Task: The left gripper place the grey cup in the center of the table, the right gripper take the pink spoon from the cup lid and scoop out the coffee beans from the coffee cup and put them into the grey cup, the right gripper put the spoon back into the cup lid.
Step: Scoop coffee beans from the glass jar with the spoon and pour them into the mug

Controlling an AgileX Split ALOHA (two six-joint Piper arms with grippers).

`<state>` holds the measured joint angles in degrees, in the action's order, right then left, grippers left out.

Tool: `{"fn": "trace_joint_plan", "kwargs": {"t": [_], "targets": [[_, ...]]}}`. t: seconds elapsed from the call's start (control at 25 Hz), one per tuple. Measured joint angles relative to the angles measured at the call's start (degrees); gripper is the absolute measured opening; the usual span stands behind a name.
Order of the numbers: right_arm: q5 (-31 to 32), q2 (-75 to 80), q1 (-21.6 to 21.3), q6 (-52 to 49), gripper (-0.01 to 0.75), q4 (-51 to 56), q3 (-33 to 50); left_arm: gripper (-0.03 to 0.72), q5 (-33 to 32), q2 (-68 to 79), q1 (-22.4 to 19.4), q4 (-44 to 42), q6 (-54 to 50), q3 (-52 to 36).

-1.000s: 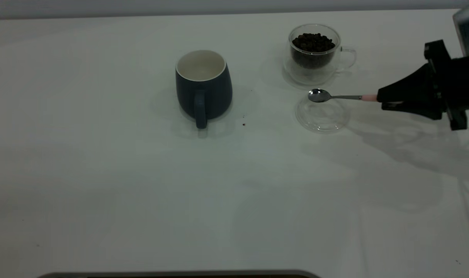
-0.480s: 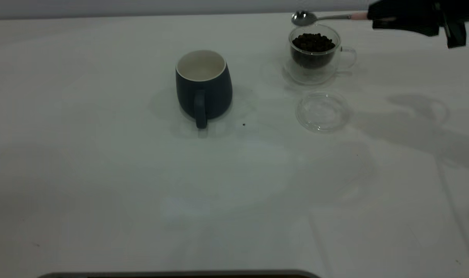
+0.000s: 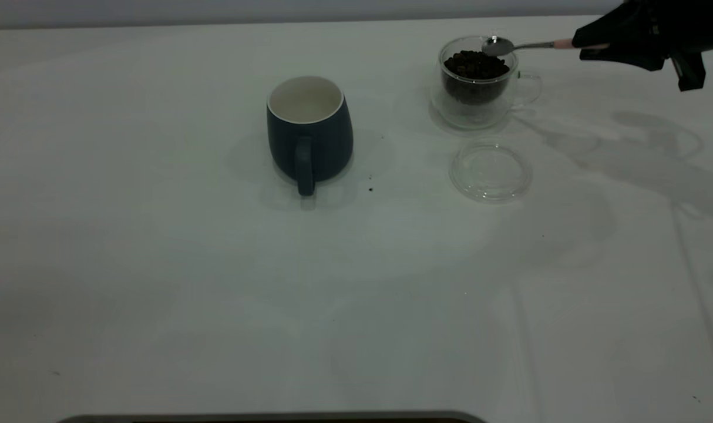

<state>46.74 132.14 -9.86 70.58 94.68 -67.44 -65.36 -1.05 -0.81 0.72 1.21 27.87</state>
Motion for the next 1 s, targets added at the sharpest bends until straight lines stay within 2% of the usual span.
{"fn": "trace_joint_plan", "kwargs": {"t": [0.4,1.0], "targets": [[1.1,3.3,0.1,-0.5,0.112,1.5,-0.3,0.565,0.0,0.0,0.0,0.0,0.0,0.0],[3.2,3.7,0.1,-6.8,0.112,0.0,-0.3,0.565,0.0,0.0,0.0,0.0,0.1,0.0]]}}
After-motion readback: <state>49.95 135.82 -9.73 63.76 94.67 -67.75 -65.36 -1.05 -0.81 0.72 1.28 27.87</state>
